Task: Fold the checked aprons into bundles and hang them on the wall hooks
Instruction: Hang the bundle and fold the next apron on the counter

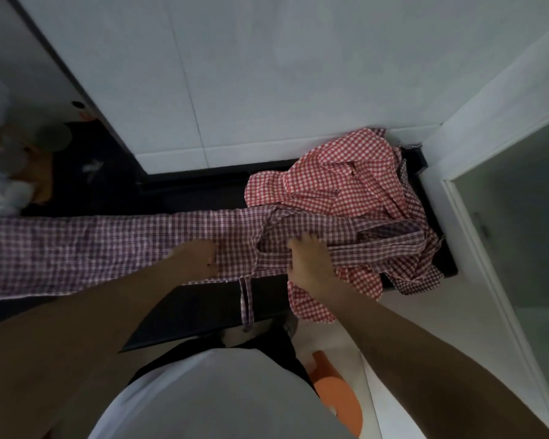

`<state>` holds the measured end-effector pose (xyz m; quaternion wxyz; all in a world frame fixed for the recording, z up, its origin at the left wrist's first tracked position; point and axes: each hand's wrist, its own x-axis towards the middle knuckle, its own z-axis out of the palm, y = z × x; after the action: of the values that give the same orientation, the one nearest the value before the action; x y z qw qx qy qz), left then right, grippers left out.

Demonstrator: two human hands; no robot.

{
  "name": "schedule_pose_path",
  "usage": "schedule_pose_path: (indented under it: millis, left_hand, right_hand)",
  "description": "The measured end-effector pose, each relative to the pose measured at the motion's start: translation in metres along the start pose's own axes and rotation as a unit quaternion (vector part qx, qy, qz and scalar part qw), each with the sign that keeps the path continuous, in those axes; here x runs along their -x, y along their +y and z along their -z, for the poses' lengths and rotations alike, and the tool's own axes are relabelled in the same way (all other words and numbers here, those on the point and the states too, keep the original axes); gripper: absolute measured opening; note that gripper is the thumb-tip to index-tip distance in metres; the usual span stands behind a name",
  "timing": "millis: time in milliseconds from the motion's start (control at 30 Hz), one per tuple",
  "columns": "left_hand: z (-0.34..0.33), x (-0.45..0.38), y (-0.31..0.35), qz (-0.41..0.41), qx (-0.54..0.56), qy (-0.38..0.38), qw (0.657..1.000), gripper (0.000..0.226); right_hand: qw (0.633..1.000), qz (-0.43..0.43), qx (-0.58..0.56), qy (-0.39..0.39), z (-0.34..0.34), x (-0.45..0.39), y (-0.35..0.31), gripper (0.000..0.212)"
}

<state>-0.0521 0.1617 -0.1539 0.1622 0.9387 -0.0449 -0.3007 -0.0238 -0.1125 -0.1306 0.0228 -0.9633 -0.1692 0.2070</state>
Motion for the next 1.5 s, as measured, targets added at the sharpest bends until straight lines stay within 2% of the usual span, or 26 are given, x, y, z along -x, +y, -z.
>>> schedule_pose_path:
  millis: [67,200,333,433,533,633,733,833,900,967,1067,1167,1300,1333,1500]
  left_hand:
    - [0.004,0.007,-0.009,0.027,-0.002,0.006,1.000,0.022]
    - [0.015,0.012,-0.024,0.073,0.004,0.062,0.995,0.012]
    - [0.029,0.007,-0.047,0.095,-0.095,0.123,0.983,0.037]
    - [0.041,0.007,-0.069,0.109,-0.178,0.093,0.973,0.058]
    - [0.048,0.004,-0.088,0.107,-0.138,0.087,0.981,0.059]
    - [0.056,-0.004,-0.099,0.087,-0.108,0.087,0.986,0.062]
    - [0.062,-0.011,-0.101,0.077,-0.119,0.057,0.988,0.069]
    - [0.068,-0.018,-0.108,0.057,-0.123,0.014,0.991,0.053]
    - [0.072,-0.021,-0.112,0.037,-0.106,-0.007,0.994,0.042]
    - [0.073,-0.021,-0.112,0.030,-0.100,-0.025,0.994,0.041]
    - [0.072,-0.019,-0.109,0.036,-0.061,-0.053,0.996,0.041]
    - [0.076,-0.016,-0.113,0.040,-0.056,-0.052,0.996,0.043]
    - [0.075,-0.010,-0.118,0.050,-0.070,-0.040,0.995,0.055]
    - [0.074,-0.008,-0.117,0.055,-0.076,-0.032,0.995,0.055]
    - [0.073,-0.001,-0.101,0.082,-0.073,0.040,0.993,0.026]
  right_hand:
    - [0.998,0.037,-0.041,0.033,0.000,0.000,-0.020,0.043]
    - [0.981,0.131,-0.107,0.092,-0.001,-0.005,-0.053,0.014]
    - [0.975,0.133,-0.089,0.154,0.005,-0.023,-0.065,0.006]
    - [0.971,0.111,-0.064,0.200,0.018,-0.044,-0.061,0.023]
    - [0.989,0.081,-0.027,0.123,0.030,-0.066,-0.058,0.051]
    - [0.997,0.051,0.014,0.062,0.032,-0.076,-0.055,0.063]
    - [0.996,0.038,0.059,0.053,0.033,-0.078,-0.057,0.057]
    - [0.995,0.031,0.091,0.030,0.034,-0.081,-0.060,0.048]
    - [0.995,0.036,0.089,0.007,0.034,-0.083,-0.062,0.052]
    - [0.996,0.036,0.083,-0.018,0.031,-0.088,-0.064,0.056]
    - [0.997,0.018,0.045,-0.053,0.028,-0.096,-0.068,0.047]
    - [0.997,0.023,0.016,-0.073,0.029,-0.099,-0.068,0.038]
    - [0.997,0.027,-0.018,-0.072,0.027,-0.090,-0.066,0.065]
    - [0.997,0.023,-0.020,-0.072,0.027,-0.086,-0.066,0.066]
    - [0.997,-0.006,-0.045,-0.064,0.030,-0.071,-0.057,0.032]
